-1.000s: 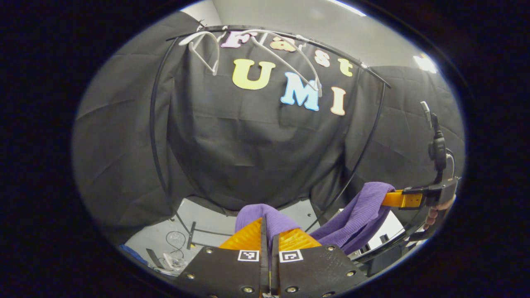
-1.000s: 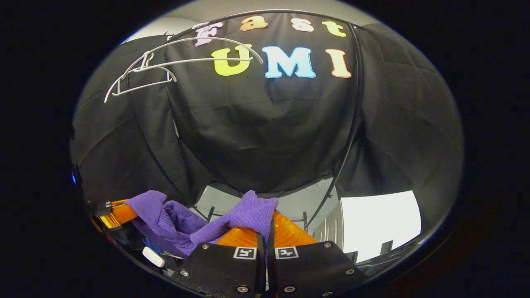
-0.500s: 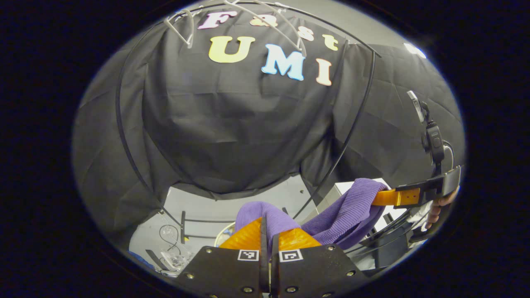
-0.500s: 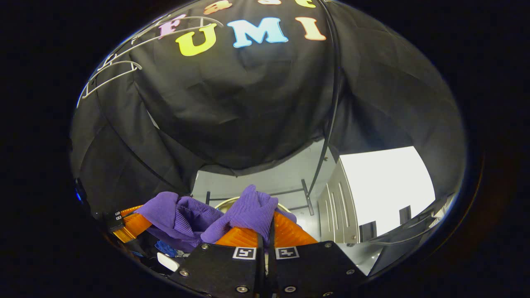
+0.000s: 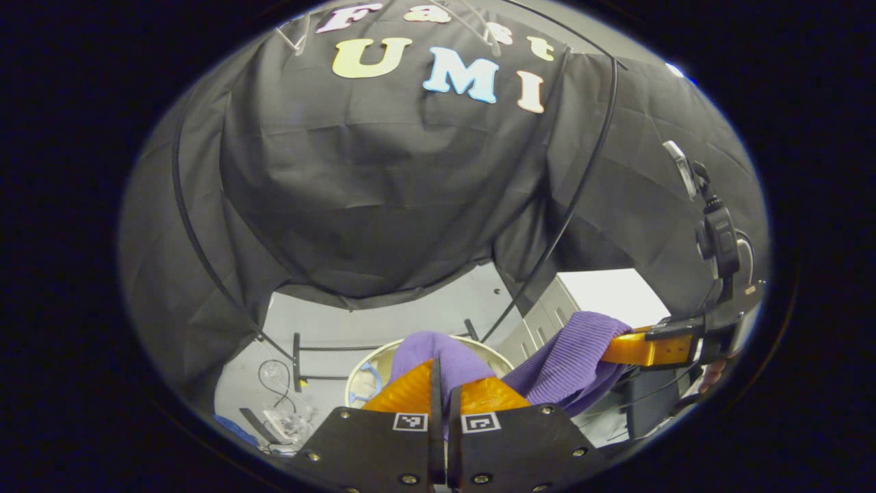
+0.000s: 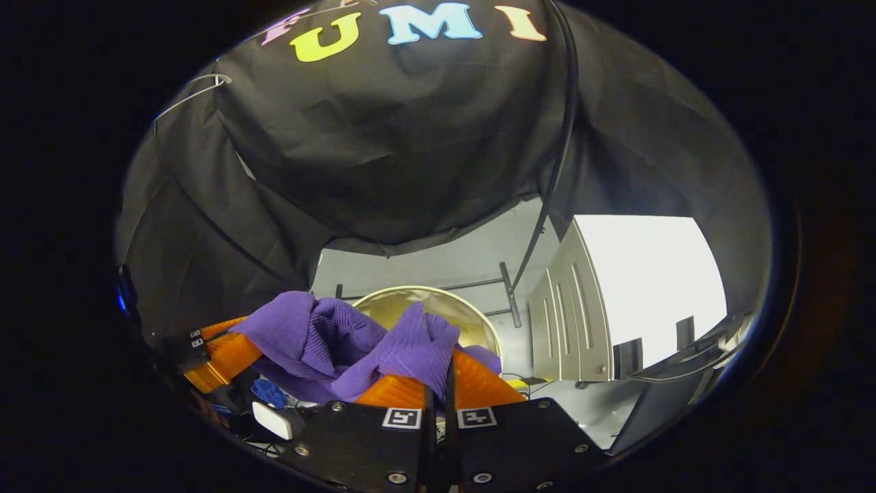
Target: Grasp the clothes on the hanger with both hands and then place them into the laundry hamper below.
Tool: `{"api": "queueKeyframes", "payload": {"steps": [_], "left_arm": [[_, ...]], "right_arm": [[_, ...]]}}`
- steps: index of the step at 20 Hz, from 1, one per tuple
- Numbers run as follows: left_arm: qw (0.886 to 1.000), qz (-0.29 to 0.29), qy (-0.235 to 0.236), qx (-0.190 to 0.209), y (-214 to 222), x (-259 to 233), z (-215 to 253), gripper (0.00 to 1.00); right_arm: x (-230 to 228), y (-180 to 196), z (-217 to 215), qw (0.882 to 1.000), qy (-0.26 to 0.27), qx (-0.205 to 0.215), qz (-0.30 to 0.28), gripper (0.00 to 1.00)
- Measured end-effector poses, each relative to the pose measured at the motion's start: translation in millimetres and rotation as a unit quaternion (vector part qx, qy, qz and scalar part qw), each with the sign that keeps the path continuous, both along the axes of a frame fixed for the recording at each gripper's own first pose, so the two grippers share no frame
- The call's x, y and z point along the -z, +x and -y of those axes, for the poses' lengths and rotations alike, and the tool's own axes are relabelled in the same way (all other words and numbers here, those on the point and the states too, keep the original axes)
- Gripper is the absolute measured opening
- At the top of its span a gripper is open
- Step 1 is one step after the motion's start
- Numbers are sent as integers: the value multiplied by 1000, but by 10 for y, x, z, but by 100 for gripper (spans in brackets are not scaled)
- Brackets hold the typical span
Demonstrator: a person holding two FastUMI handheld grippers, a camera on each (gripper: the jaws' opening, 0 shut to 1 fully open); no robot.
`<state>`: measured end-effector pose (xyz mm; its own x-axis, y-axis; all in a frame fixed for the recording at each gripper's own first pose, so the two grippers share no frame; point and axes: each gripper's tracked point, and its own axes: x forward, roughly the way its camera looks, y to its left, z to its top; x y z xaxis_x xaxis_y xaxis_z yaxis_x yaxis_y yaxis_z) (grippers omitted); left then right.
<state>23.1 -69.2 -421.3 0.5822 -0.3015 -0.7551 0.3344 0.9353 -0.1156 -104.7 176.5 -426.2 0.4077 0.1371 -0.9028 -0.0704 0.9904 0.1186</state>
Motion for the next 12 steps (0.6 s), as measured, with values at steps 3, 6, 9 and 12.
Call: {"api": "queueKeyframes", "payload": {"steps": [3, 6, 9, 12], "left_arm": [[1000, -9, 2, -11, -61, 62, -14, 2], [1000, -16, 10, -24, -67, 71, -46, 0], [999, -14, 16, -39, -32, 75, -79, 2], [998, -22, 21, -50, -49, 11, -138, 7]], "right_arm": [[20, -4, 9, 1000, -4, -3, -2, 7], [37, -29, 12, 1000, 1, -4, -6, 9], [-3, -73, -10, 1000, 12, -9, -12, 12], [-119, -77, -75, 999, 38, -4, -6, 41]]}}
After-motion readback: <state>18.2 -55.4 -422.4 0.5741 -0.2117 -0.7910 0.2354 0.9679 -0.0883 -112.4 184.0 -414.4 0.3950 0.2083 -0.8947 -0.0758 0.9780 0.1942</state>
